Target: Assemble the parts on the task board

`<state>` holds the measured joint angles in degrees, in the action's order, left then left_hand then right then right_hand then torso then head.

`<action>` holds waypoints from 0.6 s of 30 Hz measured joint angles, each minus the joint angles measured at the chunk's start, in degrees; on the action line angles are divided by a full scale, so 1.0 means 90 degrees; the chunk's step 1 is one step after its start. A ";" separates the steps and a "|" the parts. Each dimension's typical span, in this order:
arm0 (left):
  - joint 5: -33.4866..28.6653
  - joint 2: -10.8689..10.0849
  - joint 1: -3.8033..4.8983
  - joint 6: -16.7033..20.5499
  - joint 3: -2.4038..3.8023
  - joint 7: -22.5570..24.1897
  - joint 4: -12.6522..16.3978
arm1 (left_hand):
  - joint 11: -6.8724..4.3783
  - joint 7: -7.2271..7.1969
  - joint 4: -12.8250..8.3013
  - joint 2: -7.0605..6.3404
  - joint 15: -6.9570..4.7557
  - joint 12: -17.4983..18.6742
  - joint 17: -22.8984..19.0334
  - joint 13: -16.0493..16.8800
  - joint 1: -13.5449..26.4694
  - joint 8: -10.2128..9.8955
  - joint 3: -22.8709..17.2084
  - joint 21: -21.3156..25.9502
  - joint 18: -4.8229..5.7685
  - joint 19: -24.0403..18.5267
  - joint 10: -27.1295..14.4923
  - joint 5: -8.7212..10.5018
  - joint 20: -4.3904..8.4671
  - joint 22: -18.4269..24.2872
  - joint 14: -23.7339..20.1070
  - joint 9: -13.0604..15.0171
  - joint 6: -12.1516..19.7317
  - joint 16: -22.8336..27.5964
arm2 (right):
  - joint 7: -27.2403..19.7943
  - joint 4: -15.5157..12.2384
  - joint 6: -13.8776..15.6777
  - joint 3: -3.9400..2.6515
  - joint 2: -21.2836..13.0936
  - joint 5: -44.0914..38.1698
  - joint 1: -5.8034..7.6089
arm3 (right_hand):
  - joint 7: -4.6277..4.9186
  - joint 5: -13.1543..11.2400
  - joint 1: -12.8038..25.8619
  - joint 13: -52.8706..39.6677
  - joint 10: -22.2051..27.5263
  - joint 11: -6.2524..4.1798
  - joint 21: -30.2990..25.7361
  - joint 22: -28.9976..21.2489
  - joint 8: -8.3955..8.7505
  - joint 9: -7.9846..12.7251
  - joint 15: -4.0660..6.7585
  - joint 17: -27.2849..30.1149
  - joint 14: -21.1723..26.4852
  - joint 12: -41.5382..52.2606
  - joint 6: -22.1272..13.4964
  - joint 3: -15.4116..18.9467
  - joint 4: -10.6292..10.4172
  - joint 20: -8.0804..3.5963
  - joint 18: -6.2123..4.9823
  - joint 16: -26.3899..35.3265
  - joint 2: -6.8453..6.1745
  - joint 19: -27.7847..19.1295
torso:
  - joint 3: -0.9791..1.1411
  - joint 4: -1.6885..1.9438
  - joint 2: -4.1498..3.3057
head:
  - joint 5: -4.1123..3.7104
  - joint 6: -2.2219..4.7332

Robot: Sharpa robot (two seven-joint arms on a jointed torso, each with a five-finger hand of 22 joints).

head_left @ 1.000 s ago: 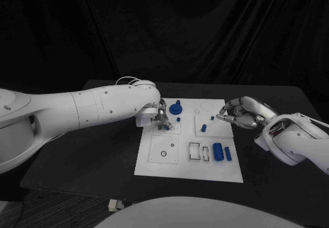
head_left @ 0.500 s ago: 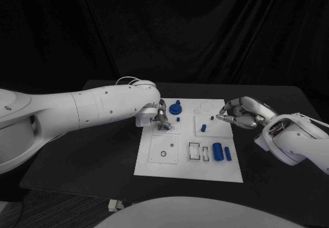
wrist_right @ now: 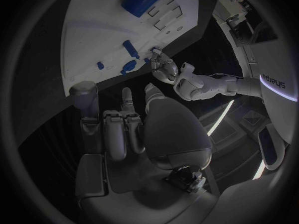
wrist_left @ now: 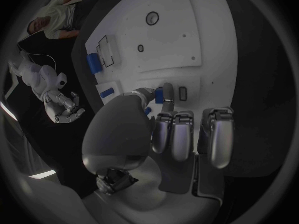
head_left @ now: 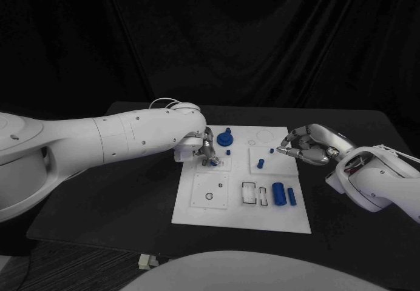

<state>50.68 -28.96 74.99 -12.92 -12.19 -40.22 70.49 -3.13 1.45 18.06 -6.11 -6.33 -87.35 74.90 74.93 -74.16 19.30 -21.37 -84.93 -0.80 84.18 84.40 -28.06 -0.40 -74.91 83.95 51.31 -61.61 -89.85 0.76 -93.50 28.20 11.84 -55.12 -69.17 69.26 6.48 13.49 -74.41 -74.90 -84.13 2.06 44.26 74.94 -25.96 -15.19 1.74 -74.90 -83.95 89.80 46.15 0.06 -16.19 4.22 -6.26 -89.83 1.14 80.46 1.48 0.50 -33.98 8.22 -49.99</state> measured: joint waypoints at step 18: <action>-0.0008 0.0021 -0.0008 -0.0082 0.0009 -0.0001 -0.0049 | 0.0008 -0.0038 -0.0613 0.0231 0.0045 0.0173 0.0000 0.0000 0.0723 -0.0191 -0.0137 0.0074 0.0000 -0.0023 -0.0009 0.1137 -0.0023 0.0000 0.0000 -0.0252 0.0035 0.0000 | 0.0014 -0.0007 -0.0028 0.0000 -0.0007 0.0000 -0.0004 | 0.0000 0.0000 0.0000 -0.0002 0.0000 0.0000 -0.0067 -0.0002 0.0000 0.0001 0.0000 0.0000 0.0000 0.0000 0.0000 0.0000 0.0000 0.0000 0.0000 0.0000 0.0000 0.0000 | 0.0000 0.0000 0.0001 | -0.0023 0.0000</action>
<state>50.61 -28.78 74.91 -13.66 -12.11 -40.23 70.05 -3.07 1.12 12.54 -4.04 -5.93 -85.80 74.90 74.93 -67.65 17.57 -22.60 -84.27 -0.80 83.98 84.31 -17.82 -0.60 -74.90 83.95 49.05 -61.29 -89.85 0.88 -93.56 27.95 11.84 -55.19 -69.16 69.22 6.48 13.49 -74.41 -74.92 -84.13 2.05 43.65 74.92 -25.96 -15.18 1.74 -74.90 -83.95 89.80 46.16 0.06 -16.19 4.22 -6.26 -89.83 1.14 80.46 1.48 0.50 -33.97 8.01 -49.99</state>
